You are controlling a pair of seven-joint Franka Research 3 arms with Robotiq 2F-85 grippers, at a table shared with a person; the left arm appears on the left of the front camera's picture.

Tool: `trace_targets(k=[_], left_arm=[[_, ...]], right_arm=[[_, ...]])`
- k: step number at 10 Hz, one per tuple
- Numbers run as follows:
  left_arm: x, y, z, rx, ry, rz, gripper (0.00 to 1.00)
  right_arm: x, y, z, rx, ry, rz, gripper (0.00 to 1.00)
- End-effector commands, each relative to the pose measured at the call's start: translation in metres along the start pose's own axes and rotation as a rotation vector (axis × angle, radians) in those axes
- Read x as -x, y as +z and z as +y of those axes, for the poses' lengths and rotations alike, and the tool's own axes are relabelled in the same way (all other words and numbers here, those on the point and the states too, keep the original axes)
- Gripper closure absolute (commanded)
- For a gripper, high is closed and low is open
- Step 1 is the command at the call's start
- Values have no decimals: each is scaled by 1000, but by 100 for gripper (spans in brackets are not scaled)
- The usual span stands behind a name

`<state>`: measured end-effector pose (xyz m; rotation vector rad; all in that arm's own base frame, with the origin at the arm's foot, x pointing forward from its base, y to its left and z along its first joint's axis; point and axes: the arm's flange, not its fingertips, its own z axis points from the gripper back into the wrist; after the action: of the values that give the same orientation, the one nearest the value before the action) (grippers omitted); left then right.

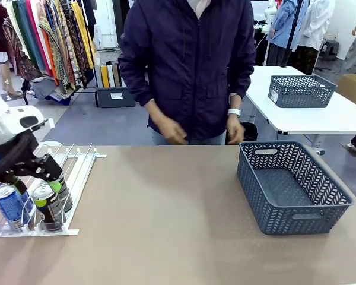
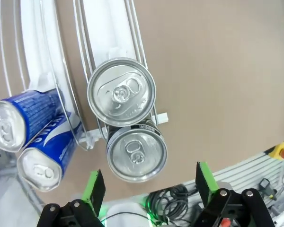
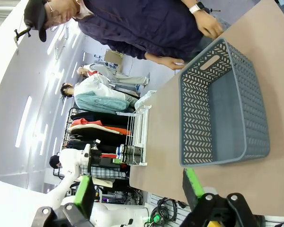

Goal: Retrieve and store the cans from the dispenser.
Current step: Pick up one can from the Automatic Can Dispenser and place it in the middle of the table.

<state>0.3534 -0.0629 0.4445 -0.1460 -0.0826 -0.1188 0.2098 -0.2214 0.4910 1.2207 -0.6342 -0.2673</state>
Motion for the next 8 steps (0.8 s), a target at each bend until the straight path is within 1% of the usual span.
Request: trace_targets(k=[1,3,4,5,8], left_arm=[[16,-25,-2,-32,23,10,0],[14,-43,-3,-25,3,-4,0],[12,-48,2,-65,40,-27,0],[11,-52,2,-91,52,-39,0],[9,-55,0,-107,42,-18,0]], right_arm=[[-2,2,1,-20,27,-9,0],[-2,2,1,-20,27,-9,0],[-2,2,1,-20,27,-9,0],[-2,2,1,-20,27,-9,0],[-2,2,1,-20,27,-9,0]])
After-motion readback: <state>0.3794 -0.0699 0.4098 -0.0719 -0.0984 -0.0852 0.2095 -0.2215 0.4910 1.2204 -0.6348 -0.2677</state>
